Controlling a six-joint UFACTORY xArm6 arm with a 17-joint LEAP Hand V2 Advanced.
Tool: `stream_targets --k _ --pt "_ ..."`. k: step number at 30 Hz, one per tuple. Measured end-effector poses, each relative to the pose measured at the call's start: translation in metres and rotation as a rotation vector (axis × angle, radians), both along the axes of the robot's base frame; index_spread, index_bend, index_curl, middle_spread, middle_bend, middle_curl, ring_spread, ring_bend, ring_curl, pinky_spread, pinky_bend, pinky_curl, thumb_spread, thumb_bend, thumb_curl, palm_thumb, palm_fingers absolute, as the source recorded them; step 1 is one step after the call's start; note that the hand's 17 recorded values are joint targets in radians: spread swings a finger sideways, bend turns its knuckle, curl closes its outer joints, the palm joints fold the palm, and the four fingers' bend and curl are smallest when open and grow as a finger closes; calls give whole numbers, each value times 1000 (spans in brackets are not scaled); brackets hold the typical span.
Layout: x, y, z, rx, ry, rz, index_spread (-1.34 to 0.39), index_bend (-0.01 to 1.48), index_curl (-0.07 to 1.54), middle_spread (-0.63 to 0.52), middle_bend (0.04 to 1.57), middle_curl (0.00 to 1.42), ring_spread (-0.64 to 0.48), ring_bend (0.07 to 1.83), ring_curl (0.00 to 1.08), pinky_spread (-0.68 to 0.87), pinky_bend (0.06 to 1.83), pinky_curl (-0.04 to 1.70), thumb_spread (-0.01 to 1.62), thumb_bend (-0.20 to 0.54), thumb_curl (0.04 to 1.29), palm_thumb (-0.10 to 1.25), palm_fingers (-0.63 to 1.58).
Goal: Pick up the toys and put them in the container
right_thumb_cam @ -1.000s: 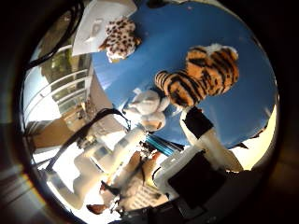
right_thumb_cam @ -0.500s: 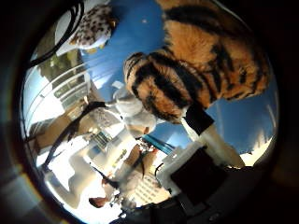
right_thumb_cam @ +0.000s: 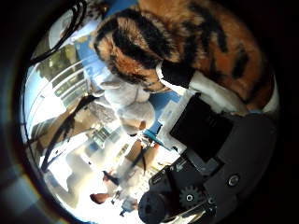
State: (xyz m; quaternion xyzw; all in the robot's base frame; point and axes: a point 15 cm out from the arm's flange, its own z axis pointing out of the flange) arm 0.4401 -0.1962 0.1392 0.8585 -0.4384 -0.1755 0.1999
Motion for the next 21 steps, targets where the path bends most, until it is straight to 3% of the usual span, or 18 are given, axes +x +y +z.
stream_targets --k 5,9,14,21 --pt "-1 -1 32 19 -112 -36 -691 347 203 -230 1024 832 -60 1239 771 269 1344 461 1049 5 558 1015 1096" --pt "-17 8 67 19 -95 -50 -795 454 226 -243 1074 905 -94 1272 812 223 1477 544 1080 5 607 1044 1041" --pt "-47 30 126 42 -75 -81 -891 544 259 -251 1119 973 -119 1321 855 183 1551 616 1106 -10 650 1040 974" --pt "-43 81 235 76 -220 -35 -1005 650 325 -256 1179 1049 -141 1381 895 141 1611 691 1119 -11 710 1018 891"
